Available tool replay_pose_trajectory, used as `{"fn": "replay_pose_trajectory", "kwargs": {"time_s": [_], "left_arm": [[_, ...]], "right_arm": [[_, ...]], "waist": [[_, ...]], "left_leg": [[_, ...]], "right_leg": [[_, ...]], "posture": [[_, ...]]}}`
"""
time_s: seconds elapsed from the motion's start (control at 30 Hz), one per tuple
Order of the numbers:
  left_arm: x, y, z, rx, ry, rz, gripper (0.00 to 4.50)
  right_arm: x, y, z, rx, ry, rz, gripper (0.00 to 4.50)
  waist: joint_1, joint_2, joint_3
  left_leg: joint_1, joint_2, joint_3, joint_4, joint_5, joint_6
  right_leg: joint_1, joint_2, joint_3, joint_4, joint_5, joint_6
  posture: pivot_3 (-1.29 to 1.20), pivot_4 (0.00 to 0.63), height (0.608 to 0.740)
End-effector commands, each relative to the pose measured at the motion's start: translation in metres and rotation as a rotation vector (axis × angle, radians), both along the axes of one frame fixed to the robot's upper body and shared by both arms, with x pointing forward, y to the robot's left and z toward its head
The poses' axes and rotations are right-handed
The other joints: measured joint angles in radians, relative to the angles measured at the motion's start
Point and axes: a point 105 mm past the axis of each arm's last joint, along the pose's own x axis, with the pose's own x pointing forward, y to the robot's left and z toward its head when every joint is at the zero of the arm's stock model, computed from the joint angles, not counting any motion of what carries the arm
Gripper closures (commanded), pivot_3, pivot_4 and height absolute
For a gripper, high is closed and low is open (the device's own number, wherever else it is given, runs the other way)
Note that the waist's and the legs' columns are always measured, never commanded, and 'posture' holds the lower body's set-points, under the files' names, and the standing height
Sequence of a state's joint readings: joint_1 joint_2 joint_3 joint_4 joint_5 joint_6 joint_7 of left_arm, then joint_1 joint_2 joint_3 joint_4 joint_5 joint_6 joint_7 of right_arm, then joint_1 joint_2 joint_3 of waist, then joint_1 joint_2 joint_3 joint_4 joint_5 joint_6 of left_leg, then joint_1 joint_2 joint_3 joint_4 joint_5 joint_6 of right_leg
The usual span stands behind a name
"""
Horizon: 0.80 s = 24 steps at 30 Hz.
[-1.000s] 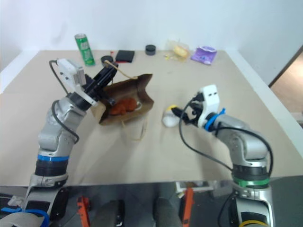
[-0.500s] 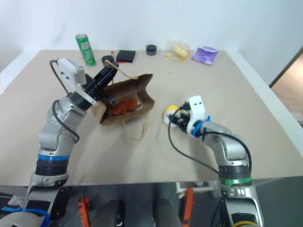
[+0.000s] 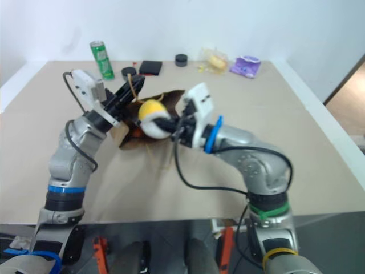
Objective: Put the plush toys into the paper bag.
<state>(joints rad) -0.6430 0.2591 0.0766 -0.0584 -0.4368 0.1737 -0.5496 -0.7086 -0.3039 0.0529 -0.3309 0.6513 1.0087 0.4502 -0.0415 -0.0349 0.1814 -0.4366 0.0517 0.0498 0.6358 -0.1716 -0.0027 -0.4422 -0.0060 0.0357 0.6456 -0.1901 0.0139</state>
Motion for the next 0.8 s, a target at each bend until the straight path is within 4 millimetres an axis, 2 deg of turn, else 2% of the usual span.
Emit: {"fn": "replay_pose_trajectory", "kwargs": {"time_s": [0.03,0.13,0.3,0.47,0.53,0.57,0.63,0.67,0.8], "left_arm": [[-0.002,0.005,0.014,-0.036,-0.024,0.007,4.50],[-0.002,0.007,0.016,-0.046,-0.022,0.013,4.50],[-0.003,0.007,0.016,-0.052,-0.015,0.017,4.50],[-0.003,0.008,0.016,-0.060,-0.006,0.023,4.50],[-0.003,0.009,0.016,-0.062,-0.003,0.026,4.50],[-0.003,0.009,0.016,-0.062,-0.002,0.027,4.50],[-0.003,0.009,0.016,-0.063,0.000,0.028,4.50],[-0.003,0.009,0.016,-0.063,0.001,0.029,4.50],[-0.002,0.009,0.015,-0.064,0.004,0.029,4.50]], "right_arm": [[0.028,0.025,-0.009,-0.061,-0.006,-0.101,4.48],[0.043,0.046,-0.011,-0.073,-0.022,-0.116,4.48],[0.051,0.077,-0.010,-0.065,-0.038,-0.079,4.48],[0.061,0.088,-0.027,-0.110,-0.036,-0.102,4.48],[0.063,0.088,-0.028,-0.111,-0.046,-0.108,3.53],[0.062,0.088,-0.027,-0.106,-0.053,-0.104,3.43],[0.059,0.085,-0.020,-0.089,-0.076,-0.092,2.56],[0.058,0.083,-0.017,-0.080,-0.086,-0.088,2.28],[0.049,0.066,-0.002,-0.055,-0.145,-0.069,0.25]], "waist": [[-0.002,0.000,0.000],[-0.003,0.000,0.000],[-0.003,0.000,0.000],[-0.003,0.000,0.000],[-0.003,0.000,0.000],[-0.003,0.000,0.000],[-0.003,0.000,0.000],[-0.003,0.000,0.000],[-0.003,0.000,0.000]], "left_leg": [[0.000,0.000,0.001,0.001,0.000,0.000],[-0.001,-0.001,0.002,0.001,0.000,0.000],[-0.002,-0.001,0.001,0.000,0.000,0.000],[-0.002,0.000,0.001,0.000,0.000,0.000],[-0.001,0.000,0.001,0.000,0.000,0.000],[-0.001,0.000,0.001,0.000,0.000,0.000],[-0.001,0.000,0.001,0.000,0.000,0.000],[-0.001,0.000,0.001,0.000,0.000,0.000],[-0.002,0.000,0.001,-0.001,0.000,0.000]], "right_leg": [[0.000,0.000,0.001,0.000,0.001,0.001],[-0.001,-0.001,0.002,-0.001,0.002,0.005],[-0.001,0.000,0.001,-0.001,0.002,0.005],[-0.001,-0.001,0.001,0.000,0.002,0.005],[-0.001,-0.001,0.001,0.000,0.002,0.005],[-0.001,0.000,0.001,0.000,0.002,0.005],[-0.001,0.000,0.001,0.000,0.002,0.005],[-0.001,0.000,0.001,0.000,0.002,0.005],[-0.001,-0.001,0.001,0.000,0.002,0.005]], "posture": [[0.00,0.150,0.740],[0.00,0.150,0.740],[0.00,0.150,0.740],[0.00,0.150,0.740],[0.00,0.150,0.740],[0.00,0.150,0.740],[0.00,0.150,0.740],[0.00,0.150,0.740],[0.00,0.150,0.740]]}}
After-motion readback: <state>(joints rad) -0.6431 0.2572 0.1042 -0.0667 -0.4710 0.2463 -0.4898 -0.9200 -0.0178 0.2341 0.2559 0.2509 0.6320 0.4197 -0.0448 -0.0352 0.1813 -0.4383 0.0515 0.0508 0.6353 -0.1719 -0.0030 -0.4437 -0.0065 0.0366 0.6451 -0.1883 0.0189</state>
